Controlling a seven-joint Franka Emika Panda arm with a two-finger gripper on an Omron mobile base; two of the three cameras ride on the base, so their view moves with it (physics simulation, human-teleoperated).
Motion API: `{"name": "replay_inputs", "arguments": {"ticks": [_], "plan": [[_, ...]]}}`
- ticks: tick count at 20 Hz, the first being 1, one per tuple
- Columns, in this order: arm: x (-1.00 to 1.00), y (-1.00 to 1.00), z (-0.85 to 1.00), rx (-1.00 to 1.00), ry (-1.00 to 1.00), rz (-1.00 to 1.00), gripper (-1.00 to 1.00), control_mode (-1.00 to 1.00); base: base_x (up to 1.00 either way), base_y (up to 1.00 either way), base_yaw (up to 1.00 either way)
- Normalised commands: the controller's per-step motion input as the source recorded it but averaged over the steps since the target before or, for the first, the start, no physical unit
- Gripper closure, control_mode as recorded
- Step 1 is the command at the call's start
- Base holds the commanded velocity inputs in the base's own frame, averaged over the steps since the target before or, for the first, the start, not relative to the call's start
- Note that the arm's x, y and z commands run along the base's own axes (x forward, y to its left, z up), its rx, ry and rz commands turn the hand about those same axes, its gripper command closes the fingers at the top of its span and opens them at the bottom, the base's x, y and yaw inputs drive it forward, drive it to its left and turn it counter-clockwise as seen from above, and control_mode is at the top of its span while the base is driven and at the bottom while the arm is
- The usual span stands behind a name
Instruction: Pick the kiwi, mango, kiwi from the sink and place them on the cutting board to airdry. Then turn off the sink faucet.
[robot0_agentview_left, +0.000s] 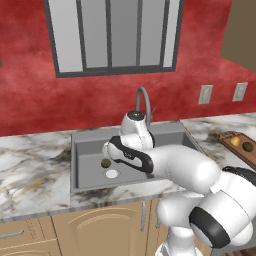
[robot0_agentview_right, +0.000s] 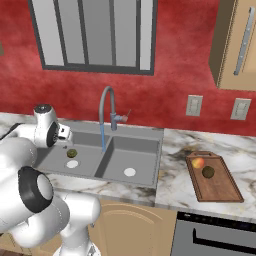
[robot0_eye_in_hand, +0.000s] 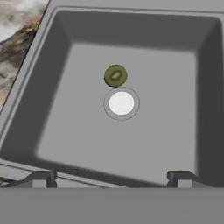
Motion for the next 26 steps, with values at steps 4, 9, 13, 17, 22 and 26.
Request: {"name": "replay_inputs", "arguments": {"ticks": [4, 9, 13, 17, 22, 26], "plan": [[0.16, 0.08, -0.16, 0.0, 0.03, -0.03, -1.0, -1.0, 0.0, 0.0, 0.0], [0.09, 0.07, -0.08, 0.0, 0.01, -0.01, -1.0, -1.0, 0.0, 0.0, 0.0], [0.03, 0.02, -0.01, 0.0, 0.0, 0.0, -1.0, -1.0, 0.0, 0.0, 0.0], [0.13, 0.0, -0.09, 0.0, 0.0, 0.0, -1.0, -1.0, 0.0, 0.0, 0.0], [0.19, 0.0, -0.15, 0.0, 0.0, 0.0, -1.0, -1.0, 0.0, 0.0, 0.0], [0.21, 0.0, -0.14, 0.0, 0.0, 0.0, -1.0, -1.0, 0.0, 0.0, 0.0]]}}
